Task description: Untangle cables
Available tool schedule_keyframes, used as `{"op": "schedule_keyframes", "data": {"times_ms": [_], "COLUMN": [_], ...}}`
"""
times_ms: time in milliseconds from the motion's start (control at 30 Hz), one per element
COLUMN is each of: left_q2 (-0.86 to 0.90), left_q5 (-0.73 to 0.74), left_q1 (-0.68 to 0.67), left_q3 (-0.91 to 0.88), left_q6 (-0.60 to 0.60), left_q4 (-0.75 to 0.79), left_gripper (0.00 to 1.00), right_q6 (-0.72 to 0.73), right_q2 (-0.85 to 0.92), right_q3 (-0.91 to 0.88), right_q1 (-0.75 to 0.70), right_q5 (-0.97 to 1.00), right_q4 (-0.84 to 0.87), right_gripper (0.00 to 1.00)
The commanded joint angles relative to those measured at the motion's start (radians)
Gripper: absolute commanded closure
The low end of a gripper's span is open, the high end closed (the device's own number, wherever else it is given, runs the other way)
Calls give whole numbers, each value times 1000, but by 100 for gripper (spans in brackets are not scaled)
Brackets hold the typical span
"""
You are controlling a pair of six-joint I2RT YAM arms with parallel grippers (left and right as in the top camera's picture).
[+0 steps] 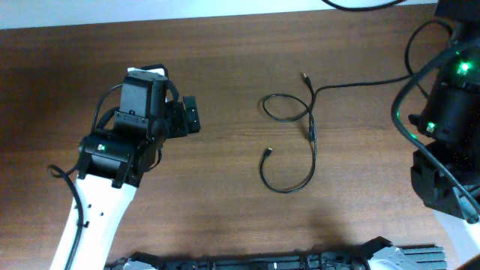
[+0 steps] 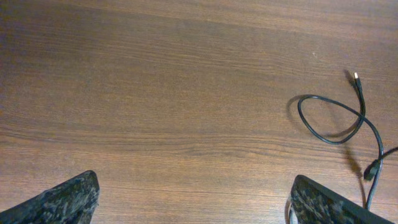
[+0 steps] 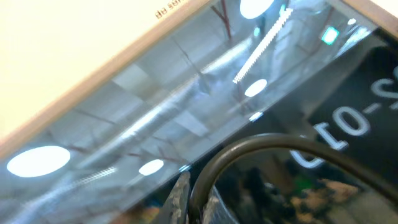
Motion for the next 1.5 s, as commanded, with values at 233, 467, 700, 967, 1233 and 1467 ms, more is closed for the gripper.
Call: {"op": "schedule_keyframes", "data": {"times_ms": [233,467,700,967,1233,1467], "left_q2": [-6,-6,-6,-6,-6,-6], "left_q5": [8,8,8,7,7,8], "left_q1": [5,5,5,5,5,5], "left_q3": [3,3,3,3,3,3], "left_q6": [-2,-2,-2,-2,-2,-2], "left_q4": [2,2,2,2,2,2], "left_gripper": [1,1,1,1,1,1], "right_q6": [49,-378,-697,-696,-679,-259], "right_q2": [25,28,89,262,457,547], "right_q3": [8,8,8,8,25,25], "right_q1": [-5,-5,-84,-397,-723,-959], "right_q5": [-25,135,283,282,282,145], "right_q4": [214,183,154,135,-15,-479], "right_gripper": [96,96,96,96,96,96]}}
